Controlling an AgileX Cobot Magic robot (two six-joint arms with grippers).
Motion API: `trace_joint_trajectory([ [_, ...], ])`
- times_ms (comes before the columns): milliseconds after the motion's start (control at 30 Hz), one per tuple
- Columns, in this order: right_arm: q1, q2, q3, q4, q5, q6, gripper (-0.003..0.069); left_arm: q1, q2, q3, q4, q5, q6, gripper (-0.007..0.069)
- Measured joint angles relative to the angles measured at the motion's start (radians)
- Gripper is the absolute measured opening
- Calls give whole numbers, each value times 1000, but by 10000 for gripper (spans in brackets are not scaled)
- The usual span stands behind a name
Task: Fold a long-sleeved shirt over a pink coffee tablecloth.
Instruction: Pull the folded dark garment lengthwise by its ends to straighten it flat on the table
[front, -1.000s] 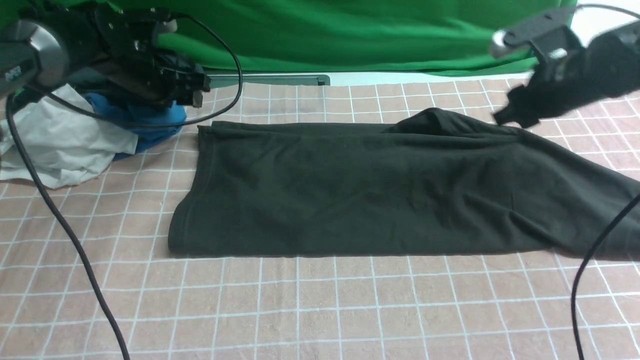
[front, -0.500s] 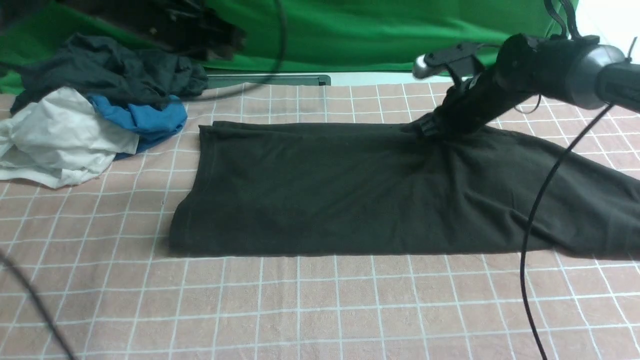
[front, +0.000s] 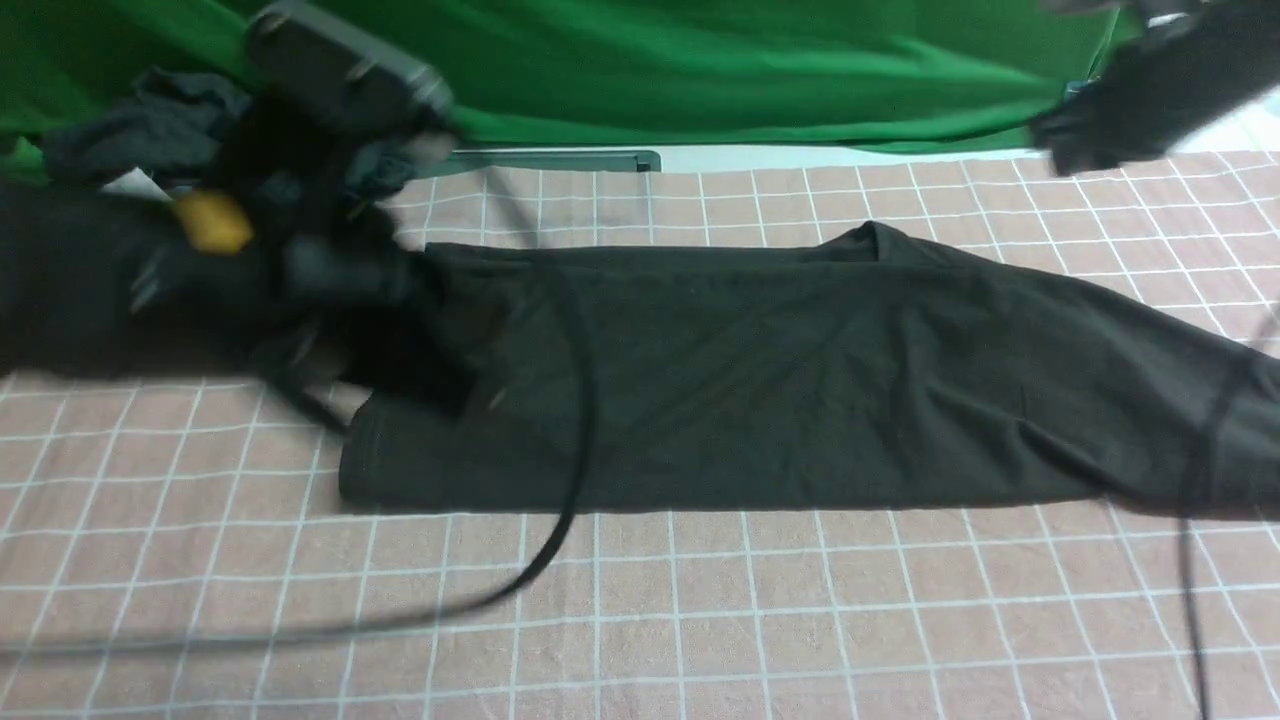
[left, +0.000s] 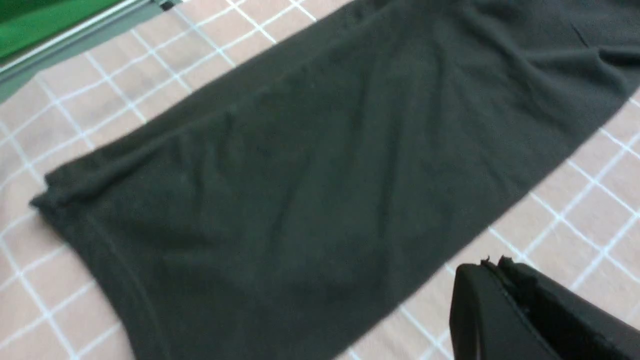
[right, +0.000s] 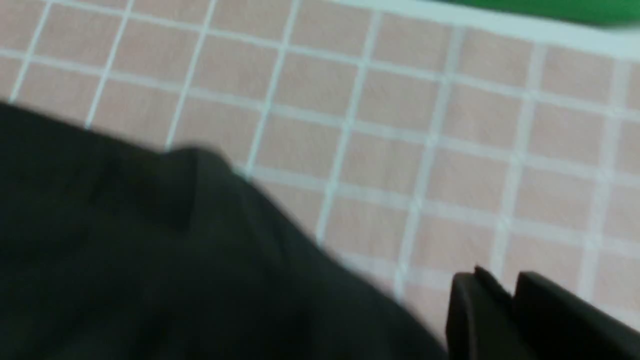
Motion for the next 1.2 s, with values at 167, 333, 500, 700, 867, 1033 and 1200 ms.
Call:
trace_joint_trajectory([
  [167, -118, -204, 313, -14, 0, 88, 191, 0, -177, 141, -27, -157, 1, 15],
  [333, -234, -246, 470, -31, -21, 147, 412, 0, -274, 191, -34, -264, 9, 15],
  [500, -255, -190, 517, -51, -104, 151, 541, 0, -286, 197, -50, -271, 12, 15],
  [700, -255, -116, 518, -155, -208, 223, 555, 0, -286, 198, -51, -256, 13, 15],
  [867, -263, -80, 518, -198, -228, 264, 556, 0, -286, 198, -51, -247, 16, 15],
  [1033, -263, -62, 518, -182, -234, 265, 539, 0, -286, 198, -51, -246, 16, 15],
  [1200, -263, -60, 518, -156, -234, 240, 364, 0, -286, 198, -53, -245, 16, 15],
])
